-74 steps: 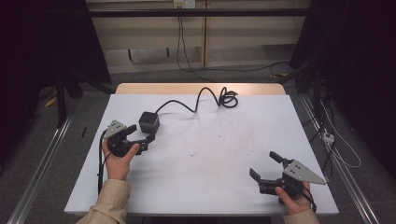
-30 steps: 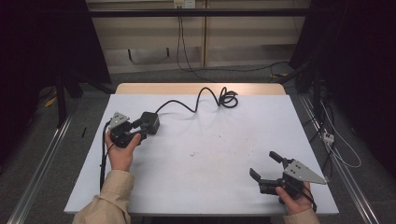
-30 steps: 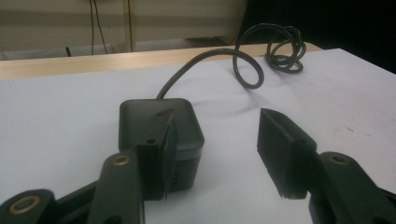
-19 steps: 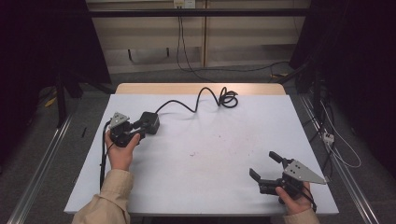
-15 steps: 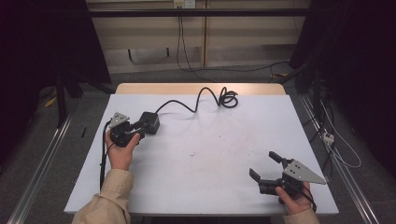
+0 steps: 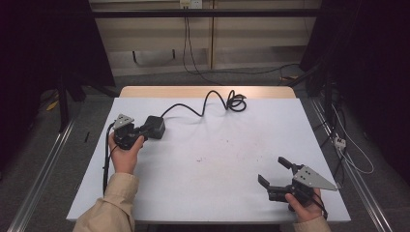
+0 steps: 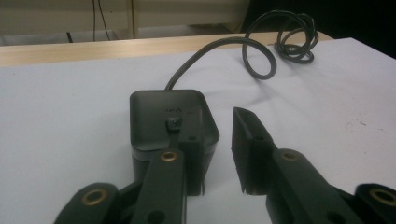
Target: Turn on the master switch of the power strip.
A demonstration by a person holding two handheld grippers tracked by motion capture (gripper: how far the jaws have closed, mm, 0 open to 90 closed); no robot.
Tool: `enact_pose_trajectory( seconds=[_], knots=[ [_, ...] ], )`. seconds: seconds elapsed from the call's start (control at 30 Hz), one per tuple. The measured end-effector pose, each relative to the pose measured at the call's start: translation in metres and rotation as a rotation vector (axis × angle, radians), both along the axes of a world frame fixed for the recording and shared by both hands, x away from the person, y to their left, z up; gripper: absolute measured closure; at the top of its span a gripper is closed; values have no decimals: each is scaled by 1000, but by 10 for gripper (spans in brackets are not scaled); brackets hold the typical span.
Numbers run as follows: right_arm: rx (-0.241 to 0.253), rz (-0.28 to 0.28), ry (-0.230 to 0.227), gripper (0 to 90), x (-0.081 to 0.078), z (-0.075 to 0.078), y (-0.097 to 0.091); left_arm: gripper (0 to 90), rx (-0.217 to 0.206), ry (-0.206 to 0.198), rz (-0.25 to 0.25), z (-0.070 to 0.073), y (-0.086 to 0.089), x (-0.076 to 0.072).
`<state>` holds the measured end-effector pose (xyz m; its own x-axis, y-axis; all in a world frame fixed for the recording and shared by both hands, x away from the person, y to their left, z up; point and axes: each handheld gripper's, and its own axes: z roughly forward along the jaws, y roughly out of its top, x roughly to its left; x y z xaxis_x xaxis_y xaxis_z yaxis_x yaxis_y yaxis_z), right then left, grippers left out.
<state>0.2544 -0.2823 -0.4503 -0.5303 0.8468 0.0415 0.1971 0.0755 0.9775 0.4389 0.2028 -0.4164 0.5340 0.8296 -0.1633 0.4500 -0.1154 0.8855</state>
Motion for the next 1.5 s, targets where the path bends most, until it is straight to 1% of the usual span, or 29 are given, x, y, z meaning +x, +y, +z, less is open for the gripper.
enact_pose_trajectory(
  seconds=[0.13,0.2,0.3,0.33,0.47,0.6,0.77,0.8,0.83,0.87,0.9,0.93,1.0,1.03,1.1,1.17,1.27,1.4,1.47,1.5],
  knots=[
    [-2,3,2,37,0,0,0,796,8,9,-1,0,1,2],
    [-2,3,2,37,0,0,0,800,11,11,2,0,1,2],
    [-2,3,1,37,0,0,0,824,4,15,9,-1,2,4],
    [-1,3,1,37,0,0,0,827,10,16,7,-1,3,4],
    [-1,4,2,38,0,0,0,836,6,21,15,-2,2,5],
    [0,6,2,38,0,0,1,847,15,20,20,-3,3,6],
    [1,8,3,38,0,0,1,873,7,15,26,-2,3,7],
    [1,7,3,38,0,0,1,879,9,17,29,-2,4,8],
    [1,7,3,38,0,0,1,886,21,17,27,-1,4,9],
    [3,7,0,40,-1,1,1,900,19,19,26,0,4,10],
    [3,7,0,40,-1,1,1,900,22,20,26,0,4,10],
    [3,6,-3,40,-1,1,1,900,12,19,28,1,4,11],
    [2,7,-6,40,-1,1,1,900,9,19,25,3,3,13],
    [3,7,-4,40,-1,1,1,900,24,23,20,3,3,14],
    [4,11,0,40,-1,1,1,900,26,24,19,4,1,15],
    [5,15,3,41,-1,1,1,900,13,32,24,3,1,16],
    [6,14,4,41,-1,1,1,900,22,40,25,1,1,18],
    [6,15,2,41,-1,1,1,900,17,44,36,-1,2,20],
    [4,15,1,41,0,1,1,900,11,38,33,-1,2,22],
    [5,16,1,41,0,1,1,900,15,41,33,0,1,22]
  ],
)
